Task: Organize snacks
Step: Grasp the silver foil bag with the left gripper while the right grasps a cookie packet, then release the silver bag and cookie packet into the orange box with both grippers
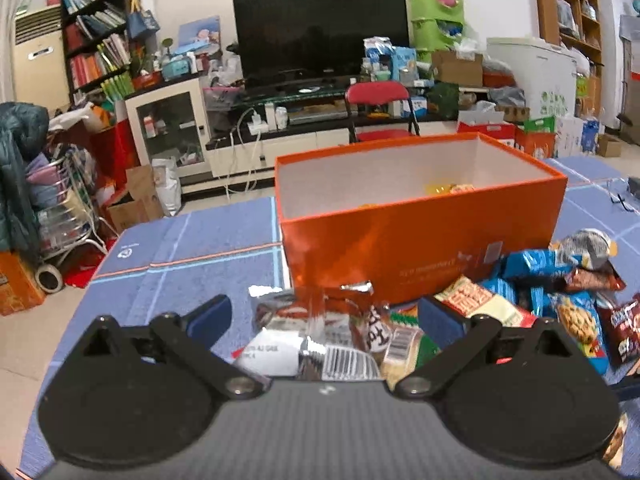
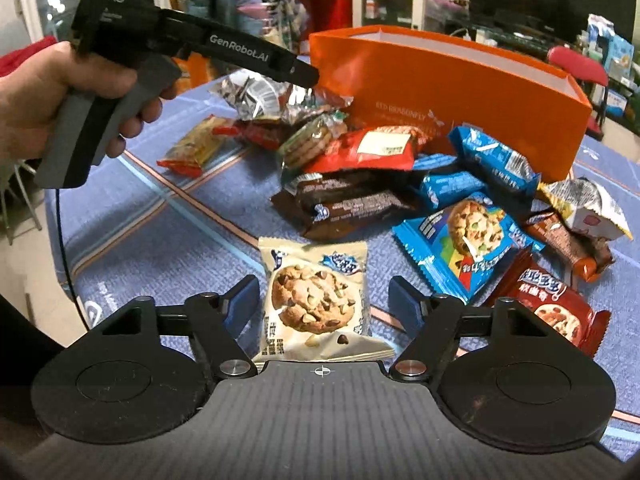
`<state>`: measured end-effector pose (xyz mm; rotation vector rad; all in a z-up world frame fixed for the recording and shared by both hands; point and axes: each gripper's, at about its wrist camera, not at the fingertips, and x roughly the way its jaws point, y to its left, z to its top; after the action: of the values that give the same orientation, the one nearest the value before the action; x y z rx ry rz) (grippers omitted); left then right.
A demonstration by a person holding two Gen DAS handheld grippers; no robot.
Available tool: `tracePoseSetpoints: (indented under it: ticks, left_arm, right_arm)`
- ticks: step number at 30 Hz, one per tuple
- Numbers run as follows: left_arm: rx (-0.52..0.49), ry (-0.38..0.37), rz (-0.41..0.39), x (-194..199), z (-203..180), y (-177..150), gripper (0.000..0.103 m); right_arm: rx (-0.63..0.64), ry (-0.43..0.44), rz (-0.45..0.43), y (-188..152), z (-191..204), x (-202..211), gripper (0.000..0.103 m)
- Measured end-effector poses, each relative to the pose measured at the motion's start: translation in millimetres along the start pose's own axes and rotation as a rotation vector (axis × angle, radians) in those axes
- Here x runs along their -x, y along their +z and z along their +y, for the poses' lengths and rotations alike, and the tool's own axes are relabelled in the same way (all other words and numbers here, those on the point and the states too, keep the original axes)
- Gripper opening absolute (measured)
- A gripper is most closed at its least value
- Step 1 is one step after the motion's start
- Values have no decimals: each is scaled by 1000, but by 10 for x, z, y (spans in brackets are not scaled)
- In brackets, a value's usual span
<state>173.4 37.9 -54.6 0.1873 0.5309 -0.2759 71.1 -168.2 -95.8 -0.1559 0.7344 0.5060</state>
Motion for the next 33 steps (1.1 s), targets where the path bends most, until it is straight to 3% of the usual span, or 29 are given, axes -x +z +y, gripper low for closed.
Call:
tracePoseSetpoints:
  ticks: [5, 14, 15, 18, 19, 25, 33]
  left_arm:
    - [72, -40, 19, -49, 98, -3, 98]
    - [138, -13, 109, -332, 103, -7, 97]
    - [136, -6, 117, -346, 100, -17, 95]
    - [172, 4, 149, -386, 146, -46, 66]
    - [201, -3, 150, -381, 182, -49, 64]
    - [229, -17, 153, -282, 221, 7, 59]
    - [207, -16, 81, 56, 221, 103, 59]
  right_arm:
    - [19, -3, 0, -15, 37, -21, 60]
    - [38, 5, -5, -47, 63, 4, 61]
    - [39, 7, -5, -47, 60, 4, 60]
    - [33, -3, -4, -34, 40, 15, 44]
    - [31, -5, -3, -27, 30, 22, 38]
    - [40, -21, 0, -7, 29, 49, 37]
    - [74, -64, -35, 55, 30, 170, 37]
